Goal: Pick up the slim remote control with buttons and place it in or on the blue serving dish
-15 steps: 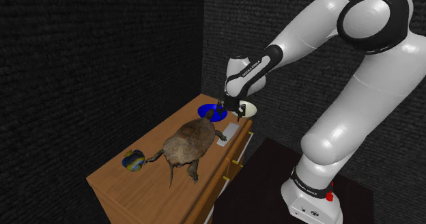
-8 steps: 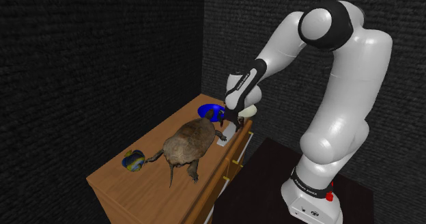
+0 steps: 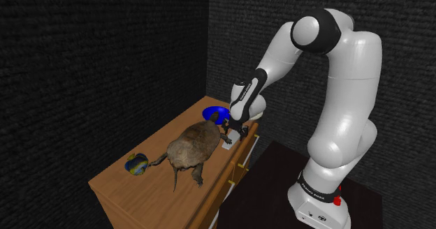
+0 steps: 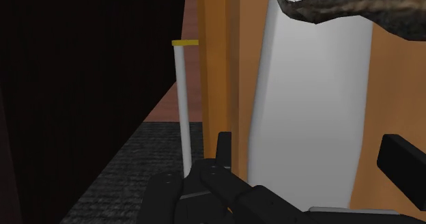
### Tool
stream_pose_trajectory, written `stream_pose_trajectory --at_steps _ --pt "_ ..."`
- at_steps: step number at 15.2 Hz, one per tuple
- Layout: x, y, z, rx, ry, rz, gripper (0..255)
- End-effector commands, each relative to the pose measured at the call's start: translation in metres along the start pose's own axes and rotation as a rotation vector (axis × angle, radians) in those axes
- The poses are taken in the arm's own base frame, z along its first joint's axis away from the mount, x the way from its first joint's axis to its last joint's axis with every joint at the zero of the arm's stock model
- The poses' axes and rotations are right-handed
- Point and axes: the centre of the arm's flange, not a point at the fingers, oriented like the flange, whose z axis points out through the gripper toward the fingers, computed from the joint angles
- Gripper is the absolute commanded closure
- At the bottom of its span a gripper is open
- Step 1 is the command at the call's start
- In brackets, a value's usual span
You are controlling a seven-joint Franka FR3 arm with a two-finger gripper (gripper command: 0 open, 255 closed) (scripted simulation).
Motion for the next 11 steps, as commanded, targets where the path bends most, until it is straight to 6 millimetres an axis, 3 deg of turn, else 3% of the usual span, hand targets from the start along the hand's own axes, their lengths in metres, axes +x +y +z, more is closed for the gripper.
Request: stream_pose_trajectory --at_steps 1,7,8,11 --pt "0.0002 0.0001 0.0022 0.000 0.000 0.000 0" --pt "0.0002 0.0001 0.0022 0.000 0.000 0.000 0" --pt "0.0002 0.0001 0.0022 0.000 0.000 0.000 255" --pt "0.0002 0.0001 0.0021 0.000 0.000 0.000 255"
